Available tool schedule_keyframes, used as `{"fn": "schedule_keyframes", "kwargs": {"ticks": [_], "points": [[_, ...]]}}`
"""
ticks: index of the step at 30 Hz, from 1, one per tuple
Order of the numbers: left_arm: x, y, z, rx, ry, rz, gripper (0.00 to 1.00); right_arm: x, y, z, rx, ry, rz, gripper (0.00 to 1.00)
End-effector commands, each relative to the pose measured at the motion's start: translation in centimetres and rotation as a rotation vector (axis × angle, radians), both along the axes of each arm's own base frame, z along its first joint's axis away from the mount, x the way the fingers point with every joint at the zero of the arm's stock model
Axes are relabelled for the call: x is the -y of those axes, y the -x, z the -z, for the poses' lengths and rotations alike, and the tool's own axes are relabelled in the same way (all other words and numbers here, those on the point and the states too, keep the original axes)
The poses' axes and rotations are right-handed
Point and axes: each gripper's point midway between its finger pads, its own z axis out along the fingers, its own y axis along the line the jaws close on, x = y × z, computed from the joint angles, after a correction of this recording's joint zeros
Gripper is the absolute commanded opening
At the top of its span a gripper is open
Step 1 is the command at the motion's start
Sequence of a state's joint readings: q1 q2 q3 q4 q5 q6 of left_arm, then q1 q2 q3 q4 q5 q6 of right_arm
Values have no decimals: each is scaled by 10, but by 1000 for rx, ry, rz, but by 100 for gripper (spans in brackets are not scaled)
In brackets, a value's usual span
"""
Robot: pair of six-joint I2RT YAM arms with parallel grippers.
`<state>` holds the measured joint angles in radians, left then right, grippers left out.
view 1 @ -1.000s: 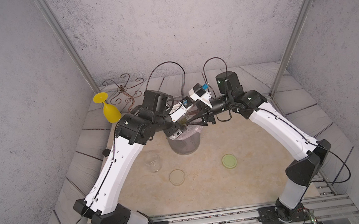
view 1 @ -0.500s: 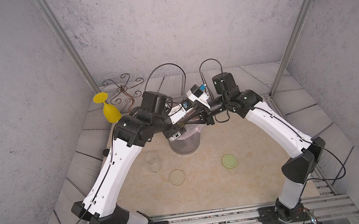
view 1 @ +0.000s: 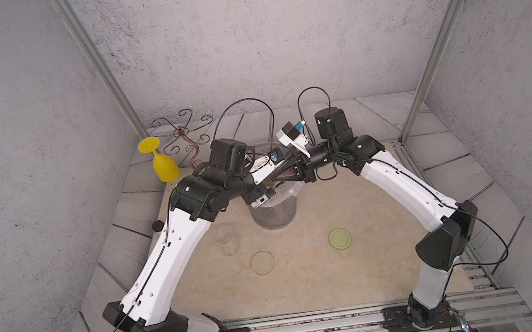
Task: Empty moldy mung beans from jars
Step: Adjust the jar.
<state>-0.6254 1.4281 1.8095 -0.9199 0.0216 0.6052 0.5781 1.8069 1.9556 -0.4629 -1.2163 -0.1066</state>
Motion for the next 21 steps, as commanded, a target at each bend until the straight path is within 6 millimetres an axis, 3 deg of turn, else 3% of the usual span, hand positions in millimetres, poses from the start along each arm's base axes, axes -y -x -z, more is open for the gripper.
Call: {"fn": "schedule_keyframes", "kwargs": {"ticks": [1, 8, 17, 21], "points": [[10, -25, -10, 80, 60, -42, 44, -2, -50, 6, -46, -31, 91, 0], [24, -50, -5, 95, 101, -41, 55, 0, -71, 22, -79, -15, 107, 0], [23, -66, -3, 93, 122, -75, 69, 4, -89, 31, -139, -18, 132, 0], [19, -65, -8, 109, 124, -87, 88, 5, -95, 34, -159, -18, 147, 0]]}}
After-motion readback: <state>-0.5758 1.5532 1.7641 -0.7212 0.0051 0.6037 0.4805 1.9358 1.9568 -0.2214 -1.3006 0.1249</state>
